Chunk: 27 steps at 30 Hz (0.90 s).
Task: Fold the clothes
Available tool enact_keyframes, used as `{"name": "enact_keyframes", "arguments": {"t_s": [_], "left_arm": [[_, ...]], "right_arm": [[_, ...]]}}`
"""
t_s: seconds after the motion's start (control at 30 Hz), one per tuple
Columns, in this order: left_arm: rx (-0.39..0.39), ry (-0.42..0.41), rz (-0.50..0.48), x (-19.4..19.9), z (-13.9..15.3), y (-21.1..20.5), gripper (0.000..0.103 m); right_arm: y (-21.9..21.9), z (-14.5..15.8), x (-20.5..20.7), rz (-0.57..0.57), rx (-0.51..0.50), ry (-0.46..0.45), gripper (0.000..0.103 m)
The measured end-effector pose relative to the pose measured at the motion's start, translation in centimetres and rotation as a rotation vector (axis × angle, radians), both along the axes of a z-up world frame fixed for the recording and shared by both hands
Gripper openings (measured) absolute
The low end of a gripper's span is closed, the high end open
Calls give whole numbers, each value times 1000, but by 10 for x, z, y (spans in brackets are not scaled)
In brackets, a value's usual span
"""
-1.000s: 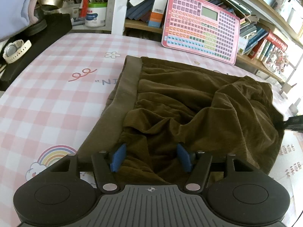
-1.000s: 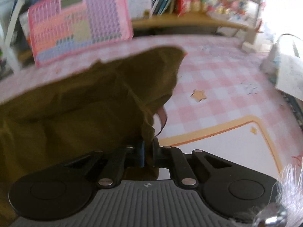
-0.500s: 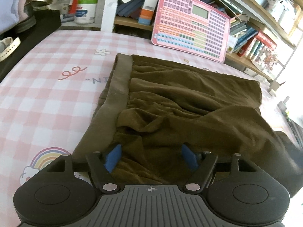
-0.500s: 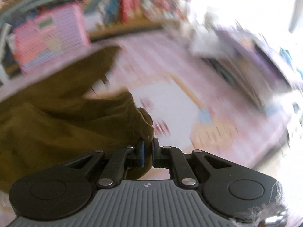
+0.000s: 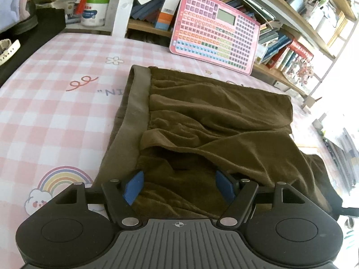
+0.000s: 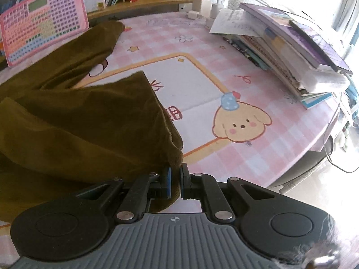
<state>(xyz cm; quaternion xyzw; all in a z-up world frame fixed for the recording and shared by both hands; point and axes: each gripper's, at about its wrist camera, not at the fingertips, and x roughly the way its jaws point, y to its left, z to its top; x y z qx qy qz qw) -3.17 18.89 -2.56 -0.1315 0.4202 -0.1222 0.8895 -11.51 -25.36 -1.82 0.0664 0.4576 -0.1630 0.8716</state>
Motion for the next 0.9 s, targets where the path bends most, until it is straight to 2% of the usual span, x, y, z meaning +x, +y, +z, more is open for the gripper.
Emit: {"name": "enact_keyframes", "arguments": {"t_s": [0.17, 0.3, 0.4, 0.5, 0.53, 0.63, 0.7, 0.77, 0.83, 0.9], "left_arm": [[-5, 18, -32, 4, -2, -13, 73], [-56, 43, -59, 20, -5, -41, 73], [-18, 60, -125, 26, 3, -70, 73], [24, 31, -150, 19, 11, -68, 73], [11, 31, -133, 17, 13, -59, 73], [-34, 40, 2, 9, 16, -20, 73], [-35, 37, 102, 7, 16, 5, 73], [-25, 14, 176, 9, 15, 19, 67], [-42, -14, 197, 21, 15, 22, 60], [-67, -39, 188, 33, 15, 16, 59]], "right_arm": [[-8, -5, 28, 34, -57, -12, 7], [-34, -4, 61, -56, -104, -39, 7], [-47, -1, 79, -125, -183, -35, 7], [-45, 0, 75, -68, -189, -6, 7], [-44, 1, 70, -53, -184, -3, 7], [-47, 5, 49, -51, -162, 7, 7], [-49, 6, 32, -68, -143, 21, 7], [-52, 4, 21, -72, -128, 41, 7], [-52, 0, 14, -71, -130, 63, 7], [-51, -1, 12, -85, -135, 63, 7]]}}
